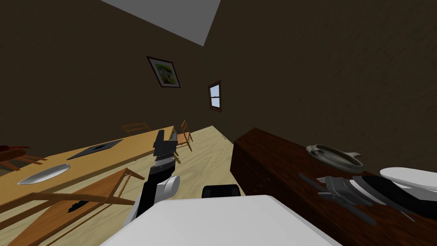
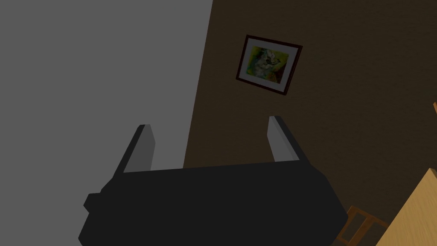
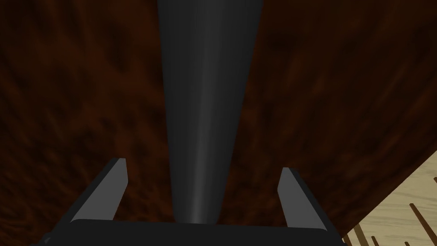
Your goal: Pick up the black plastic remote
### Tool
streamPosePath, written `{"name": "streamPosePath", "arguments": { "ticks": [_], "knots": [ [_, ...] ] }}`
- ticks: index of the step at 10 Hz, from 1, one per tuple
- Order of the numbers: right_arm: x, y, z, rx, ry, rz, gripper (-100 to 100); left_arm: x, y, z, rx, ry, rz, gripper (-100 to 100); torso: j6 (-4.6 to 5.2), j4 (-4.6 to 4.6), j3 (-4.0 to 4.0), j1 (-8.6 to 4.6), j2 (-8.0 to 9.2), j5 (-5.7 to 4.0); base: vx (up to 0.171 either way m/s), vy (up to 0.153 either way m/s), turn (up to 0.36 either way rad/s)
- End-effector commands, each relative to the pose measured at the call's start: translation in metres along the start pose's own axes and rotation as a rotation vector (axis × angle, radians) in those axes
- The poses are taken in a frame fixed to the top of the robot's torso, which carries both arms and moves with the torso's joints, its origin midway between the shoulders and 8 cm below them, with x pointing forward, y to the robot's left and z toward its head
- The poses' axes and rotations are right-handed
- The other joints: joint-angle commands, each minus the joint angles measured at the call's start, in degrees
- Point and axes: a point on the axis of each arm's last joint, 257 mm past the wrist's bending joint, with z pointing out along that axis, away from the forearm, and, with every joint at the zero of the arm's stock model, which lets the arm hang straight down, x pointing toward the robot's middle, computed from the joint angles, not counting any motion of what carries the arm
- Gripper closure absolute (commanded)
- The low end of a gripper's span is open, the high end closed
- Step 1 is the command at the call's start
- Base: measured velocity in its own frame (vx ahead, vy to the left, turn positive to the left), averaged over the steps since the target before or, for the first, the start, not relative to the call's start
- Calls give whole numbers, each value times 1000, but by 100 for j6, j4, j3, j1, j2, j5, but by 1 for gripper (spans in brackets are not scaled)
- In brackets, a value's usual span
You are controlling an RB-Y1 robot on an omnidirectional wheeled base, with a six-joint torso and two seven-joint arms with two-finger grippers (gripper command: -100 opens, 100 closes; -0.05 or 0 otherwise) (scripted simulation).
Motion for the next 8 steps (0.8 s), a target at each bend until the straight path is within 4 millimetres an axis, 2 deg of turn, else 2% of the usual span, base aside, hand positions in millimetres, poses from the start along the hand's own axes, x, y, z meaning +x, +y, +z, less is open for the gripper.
{"name": "streamPosePath", "arguments": {
  "ticks": [1,5,6,7,8],
  "knots": [
    [0,0,0,0,0,0,100,0,0,0,0,0,0,0,0,0,0,0,0,0,0,0,0],
    [0,0,0,0,0,1,100,0,0,0,0,0,0,0,-2,2,3,-1,6,-3,0,0,0],
    [0,0,0,0,0,1,0,0,0,0,0,0,0,0,-2,1,3,-1,5,-3,0,0,0],
    [-9,-3,-7,-2,1,-9,100,0,0,0,0,0,0,0,-2,1,3,-2,5,-3,-11,4,-84],
    [-12,-4,-11,-4,1,-13,100,0,0,0,0,0,0,0,3,3,6,0,10,1,-20,3,-88]
  ]
}}
